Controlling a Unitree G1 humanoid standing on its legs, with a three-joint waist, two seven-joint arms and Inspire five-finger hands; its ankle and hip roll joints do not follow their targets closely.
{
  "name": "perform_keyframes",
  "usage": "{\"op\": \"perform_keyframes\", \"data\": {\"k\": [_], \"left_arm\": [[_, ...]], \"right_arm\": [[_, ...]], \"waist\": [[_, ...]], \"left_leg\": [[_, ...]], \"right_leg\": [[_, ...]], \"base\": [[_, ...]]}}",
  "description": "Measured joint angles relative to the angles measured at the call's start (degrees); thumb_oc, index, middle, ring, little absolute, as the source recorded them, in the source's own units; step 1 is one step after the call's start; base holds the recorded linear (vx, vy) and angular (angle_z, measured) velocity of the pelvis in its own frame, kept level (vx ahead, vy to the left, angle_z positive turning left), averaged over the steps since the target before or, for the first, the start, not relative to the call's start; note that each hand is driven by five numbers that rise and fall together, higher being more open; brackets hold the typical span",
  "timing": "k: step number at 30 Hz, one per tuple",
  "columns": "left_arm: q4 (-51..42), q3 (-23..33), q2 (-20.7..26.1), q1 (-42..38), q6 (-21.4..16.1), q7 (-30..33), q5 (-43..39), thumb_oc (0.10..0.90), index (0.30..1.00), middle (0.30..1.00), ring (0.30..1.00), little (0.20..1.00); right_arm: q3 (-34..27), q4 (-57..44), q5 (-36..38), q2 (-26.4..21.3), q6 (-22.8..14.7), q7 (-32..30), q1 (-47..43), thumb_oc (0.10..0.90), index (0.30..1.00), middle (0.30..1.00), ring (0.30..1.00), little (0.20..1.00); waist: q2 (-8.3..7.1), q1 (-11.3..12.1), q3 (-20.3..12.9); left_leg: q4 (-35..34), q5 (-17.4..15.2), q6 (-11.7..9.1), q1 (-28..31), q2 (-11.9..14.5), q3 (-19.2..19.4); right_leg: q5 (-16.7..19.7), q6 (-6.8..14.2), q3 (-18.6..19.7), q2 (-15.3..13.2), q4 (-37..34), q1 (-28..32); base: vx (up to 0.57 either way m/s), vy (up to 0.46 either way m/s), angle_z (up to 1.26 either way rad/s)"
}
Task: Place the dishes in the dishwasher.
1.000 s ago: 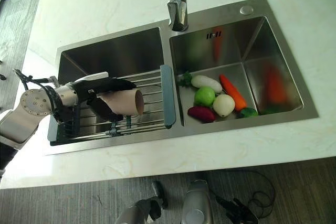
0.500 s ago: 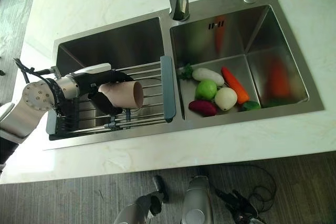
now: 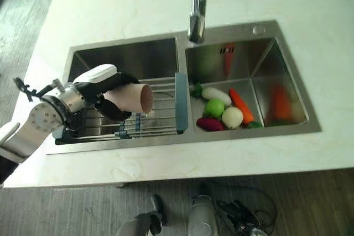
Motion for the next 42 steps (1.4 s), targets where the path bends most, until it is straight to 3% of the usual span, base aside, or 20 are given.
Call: {"op": "perform_keyframes", "data": {"k": [2, 3, 5, 9, 13, 14, 15, 17, 18, 21, 23, 28, 30, 33, 36, 37, 38, 40, 41, 42], "left_arm": [[-0.15, 7.34, 0.0, 6.77, -1.64, 7.32, 0.16, 0.4, 0.3, 0.3, 0.3, 0.3], [-0.39, 15.01, -0.14, 12.68, -2.66, 13.99, 1.5, 0.4, 0.3, 0.3, 0.3, 0.3], [-0.23, 21.12, -0.35, 17.82, -4.03, 19.66, 2.52, 0.4, 0.3, 0.3, 0.3, 0.3], [-0.74, 29.19, -4.33, 26.57, -6.18, 26.09, 4.66, 0.4, 0.3, 0.3, 0.3, 0.3], [-2.33, 31.59, -9.06, 34.78, -7.92, 30.87, 6.9, 0.4, 0.3, 0.3, 0.3, 0.3], [-2.05, 31.94, -9.87, 36.1, -8.46, 31.29, 8.07, 0.4, 0.3, 0.3, 0.3, 0.3], [-1.86, 31.99, -11.57, 36.06, -9.65, 32.03, 8.53, 0.4, 0.3, 0.3, 0.3, 0.3], [-1.0, 32.1, -11.69, 36.12, -11.53, 33.53, 8.64, 0.4, 0.3, 0.3, 0.3, 0.3], [0.35, 32.12, -13.3, 36.16, -13.0, 34.49, 9.01, 0.4, 0.3, 0.3, 0.3, 0.3], [1.1, 32.08, -17.81, 36.62, -14.42, 39.26, 9.03, 0.4, 0.3, 0.3, 0.3, 0.3], [1.17, 31.27, -19.2, 35.21, -15.7, 39.7, 9.03, 0.4, 0.3, 0.3, 0.3, 0.3], [2.63, 31.48, -19.22, 33.21, -14.49, 39.49, 8.46, 0.4, 0.3, 0.3, 0.3, 0.3], [2.46, 31.32, -19.24, 32.81, -14.39, 37.77, 8.37, 0.4, 0.3, 0.3, 0.3, 0.3], [2.42, 31.14, -19.21, 32.44, -14.26, 34.48, 7.79, 0.4, 0.3, 0.3, 0.3, 0.3], [2.46, 29.26, -19.44, 31.59, -14.21, 31.69, 7.6, 0.4, 0.3, 0.3, 0.3, 0.3], [2.72, 26.43, -19.68, 29.37, -14.18, 30.43, 7.19, 0.4, 0.3, 0.3, 0.3, 0.3], [2.92, 24.15, -19.64, 27.71, -14.45, 29.54, 6.03, 0.4, 0.3, 0.3, 0.3, 0.3], [3.67, 21.63, -19.5, 23.99, -14.45, 26.96, 5.26, 0.4, 0.3, 0.3, 0.3, 0.3], [3.59, 21.97, -19.37, 23.69, -14.5, 26.43, 3.29, 0.4, 0.3, 0.3, 0.3, 0.3], [3.58, 22.67, -19.45, 23.9, -14.41, 26.11, 2.29, 0.4, 0.3, 0.3, 0.3, 0.3]], "right_arm": [[0.56, 1.37, -0.98, 1.08, 0.29, -0.7, 1.35, 0.8, 0.9, 0.9, 0.9, 0.9], [0.44, 1.84, -2.02, 0.94, 0.34, -0.72, 2.08, 0.8, 0.9, 0.9, 0.9, 0.9], [0.49, 1.89, -3.14, 0.58, 0.69, -0.66, 2.09, 0.8, 0.9, 0.9, 0.9, 0.9], [0.48, 2.03, -5.64, -0.25, 0.66, -0.05, 2.23, 0.8, 0.9, 0.9, 0.9, 0.9], [0.53, 3.41, -7.97, -0.24, 0.53, 1.18, 3.06, 0.8, 0.9, 0.9, 0.9, 0.9], [0.39, 3.76, -8.44, -0.22, 0.05, 1.41, 3.8, 0.8, 0.9, 0.9, 0.9, 0.9], [-0.39, 3.67, -8.12, -0.09, -1.24, 1.54, 4.49, 0.8, 0.9, 0.9, 0.9, 0.9], [-3.55, 3.62, -8.2, -0.45, -1.68, 1.24, 4.22, 0.8, 0.9, 0.9, 0.9, 0.9], [-4.4, 3.65, -8.2, -0.66, -1.92, 0.78, 4.61, 0.8, 0.9, 0.9, 0.9, 0.9], [-7.5, 3.1, -8.18, -3.28, -2.1, -0.06, 5.85, 0.8, 0.9, 0.9, 0.9, 0.9], [-9.57, 3.77, -8.14, -5.68, -2.85, -0.3, 5.56, 0.8, 0.9, 0.9, 0.9, 0.9], [-8.63, 7.48, -8.13, 3.68, -3.6, -0.45, 3.22, 0.8, 0.9, 0.9, 0.9, 0.9], [-7.63, 5.17, -8.35, 3.22, -3.45, -1.35, 4.06, 0.8, 0.9, 0.9, 0.9, 0.9], [-5.9, 3.2, -9.26, 3.08, -3.36, -2.51, 5.23, 0.8, 0.9, 0.9, 0.9, 0.9], [-5.67, 1.38, -9.15, 2.96, -3.4, -3.75, 5.67, 0.8, 0.9, 0.9, 0.9, 0.9], [-5.64, -0.8, -8.59, 2.65, -3.47, -3.87, 6.44, 0.8, 0.9, 0.9, 0.9, 0.9], [-4.95, -1.24, -8.33, 2.65, -3.44, -3.9, 6.42, 0.8, 0.9, 0.9, 0.9, 0.9], [-3.21, -1.61, -8.19, 3.48, -2.8, -3.31, 5.32, 0.8, 0.9, 0.9, 0.9, 0.9], [-2.62, -2.05, -8.23, 4.23, -2.75, -2.67, 5.34, 0.8, 0.9, 0.9, 0.9, 0.9], [-2.63, -2.79, -8.24, 4.28, -2.28, -2.66, 5.4, 0.8, 0.9, 0.9, 0.9, 0.9]], "waist": [[-0.52, 2.46, -4.58], [0.06, 4.01, -6.44], [0.75, 6.0, -7.35], [2.28, 8.78, -8.39], [3.08, 10.81, -8.9], [3.37, 12.06, -8.98], [4.05, 10.36, -9.43], [2.17, 10.72, -7.58], [1.75, 9.73, -7.26], [0.94, 9.68, -7.07], [3.7, 8.26, -7.11], [-1.57, 8.59, -6.02], [-1.77, 9.09, -5.9], [-1.91, 10.26, -5.71], [-0.9, 9.13, -5.15], [0.35, 7.04, -4.59], [1.51, 5.73, -4.08], [0.82, 4.57, -3.46], [-0.57, 4.39, -3.24], [-1.46, 4.53, -3.16]], "left_leg": [[-0.52, 0.25, -0.75, 0.08, 0.33, -1.58], [-0.62, 0.41, -0.99, 0.32, 0.19, -3.07], [-0.52, 0.46, -1.09, 0.44, 0.18, -4.25], [-0.59, 0.68, -1.34, 1.04, 0.04, -5.65], [-1.0, 1.6, -1.78, -0.93, -0.01, -8.45], [-3.69, 4.33, -2.57, -2.22, -0.57, -9.32], [-9.4, 6.28, -3.0, -2.11, 0.29, -9.49], [-0.48, 1.42, -1.83, -5.01, 4.42, 3.53], [3.09, 0.57, -3.07, -4.67, 6.01, 7.38], [4.15, -0.53, -2.6, 2.05, 5.96, 9.25], [-0.66, -2.38, -2.79, 4.93, 3.53, 7.57], [5.59, -6.15, 3.34, 1.04, -3.27, 6.39], [9.89, -9.62, 4.66, -1.31, -3.89, 5.28], [12.76, -11.46, 7.14, -2.51, -5.29, 4.91], [13.09, -9.93, 9.87, -2.91, -7.52, 0.55], [12.49, -9.21, 10.5, -2.64, -8.26, -3.68], [11.44, -8.46, 10.1, -2.25, -8.43, -6.8], [7.39, -6.33, 10.44, -0.07, -9.75, -11.94], [6.21, -5.99, 10.15, 1.04, -10.85, -11.54], [6.08, -5.78, 10.4, 1.37, -11.97, -10.5]], "right_leg": [[-1.38, -0.61, -1.37, 0.54, 0.76, 0.38], [-2.25, -0.95, -2.22, 0.79, 0.74, 1.25], [-3.22, -1.13, -2.83, 0.71, 1.68, 1.38], [-5.25, -1.54, -3.59, 0.49, 2.66, 2.65], [-8.54, -3.35, -5.07, 0.56, 3.79, 2.69], [-8.67, -3.29, -6.54, 1.05, 4.75, 1.84], [-8.09, -4.14, -9.2, 0.81, 2.63, 2.03], [-4.29, -5.68, -15.53, -3.23, 2.31, 1.94], [-3.64, -5.42, -18.53, -4.06, 0.57, 4.55], [-3.11, -4.13, -20.19, -8.95, 1.54, 5.95], [-2.37, -0.38, -19.53, -11.21, 3.8, 5.42], [3.74, 4.31, -15.65, -15.69, -1.85, 7.45], [6.33, 4.87, -17.46, -17.38, -2.19, 8.15], [9.09, 2.61, -17.48, -18.55, -1.91, 8.33], [11.96, 2.16, -15.2, -18.1, 1.51, 8.95], [7.68, 4.02, -10.69, -15.97, 5.83, 8.7], [3.01, 5.19, -4.5, -10.25, 5.84, 8.72], [-4.8, 3.62, 3.9, 2.16, 6.18, 6.1], [-6.37, 1.71, 3.85, 6.1, 7.0, 2.56], [-6.16, 0.38, 1.34, 6.63, 7.52, -1.13]], "base": [[0.02, -0.209, 0.43], [0.05, -0.188, 0.46], [0.07, -0.15, 0.34], [0.03, -0.093, 0.26], [-0.15, -0.039, 0.44], [-0.21, 0.004, 1.15], [-0.23, 0.089, 1.92], [-0.25, 0.19, 1.8], [-0.22, 0.262, 1.36], [-0.09, 0.28, 1.04], [-0.07, 0.309, 1.03], [-0.04, 0.329, 0.36], [0.05, 0.294, 0.18], [0.04, 0.274, 0.2], [0.14, 0.2, 0.82], [0.25, 0.105, 1.59], [0.24, 0.083, 1.87], [0.23, 0.038, 1.49], [0.27, -0.038, 1.02], [0.29, -0.079, 0.54]]}}
